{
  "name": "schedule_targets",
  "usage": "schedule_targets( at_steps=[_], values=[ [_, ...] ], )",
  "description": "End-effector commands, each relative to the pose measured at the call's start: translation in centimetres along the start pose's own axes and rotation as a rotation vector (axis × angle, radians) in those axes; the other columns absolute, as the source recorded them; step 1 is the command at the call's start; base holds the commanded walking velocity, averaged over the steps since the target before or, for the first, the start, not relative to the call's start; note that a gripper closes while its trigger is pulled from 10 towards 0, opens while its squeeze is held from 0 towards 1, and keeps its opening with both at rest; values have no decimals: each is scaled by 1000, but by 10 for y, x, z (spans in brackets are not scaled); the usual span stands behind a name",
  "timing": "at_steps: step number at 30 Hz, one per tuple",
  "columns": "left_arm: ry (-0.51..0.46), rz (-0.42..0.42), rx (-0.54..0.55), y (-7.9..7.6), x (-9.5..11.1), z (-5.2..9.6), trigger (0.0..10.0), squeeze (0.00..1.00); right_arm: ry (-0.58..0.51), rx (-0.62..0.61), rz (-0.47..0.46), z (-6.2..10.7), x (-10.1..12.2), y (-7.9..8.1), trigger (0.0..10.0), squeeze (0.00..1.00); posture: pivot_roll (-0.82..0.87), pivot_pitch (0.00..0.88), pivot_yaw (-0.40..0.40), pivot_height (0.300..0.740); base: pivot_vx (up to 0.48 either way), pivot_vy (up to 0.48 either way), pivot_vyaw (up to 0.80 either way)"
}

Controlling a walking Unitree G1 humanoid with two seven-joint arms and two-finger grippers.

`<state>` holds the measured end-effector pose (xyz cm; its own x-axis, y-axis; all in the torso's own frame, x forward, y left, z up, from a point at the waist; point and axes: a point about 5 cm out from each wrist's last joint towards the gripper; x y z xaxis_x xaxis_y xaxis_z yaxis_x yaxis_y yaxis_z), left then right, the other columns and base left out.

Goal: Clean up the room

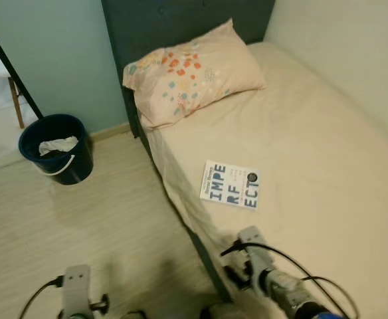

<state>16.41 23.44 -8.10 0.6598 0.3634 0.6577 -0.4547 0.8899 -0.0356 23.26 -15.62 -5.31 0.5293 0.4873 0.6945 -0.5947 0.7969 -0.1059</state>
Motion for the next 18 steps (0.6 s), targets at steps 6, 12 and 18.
schedule_targets(
  at_steps=[6,12,18],
  values=[
    [37,-13,4,3,-12,3,10000,0,-29,40,40,-1,7,0,10000,0,-83,52,8,740,304,0,763],
    [35,-28,-9,1,-11,3,10000,0,-24,3,21,1,5,-5,10000,0,-90,54,14,740,307,0,617],
    [34,-32,-15,-1,-11,3,10000,0,-34,-4,8,2,4,-8,10000,0,-93,60,19,740,306,0,229]
  ],
)
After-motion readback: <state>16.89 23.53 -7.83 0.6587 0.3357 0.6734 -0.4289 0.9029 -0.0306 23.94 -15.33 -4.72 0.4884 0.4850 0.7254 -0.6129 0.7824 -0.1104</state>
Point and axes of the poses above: a point about 5 cm out from each wrist's last joint towards the gripper, its own z axis pointing back from the gripper into the wrist, its own x axis along the axis of the wrist's last joint, y = z × x, and after that the axes turned 14 degrees about z, right-handed
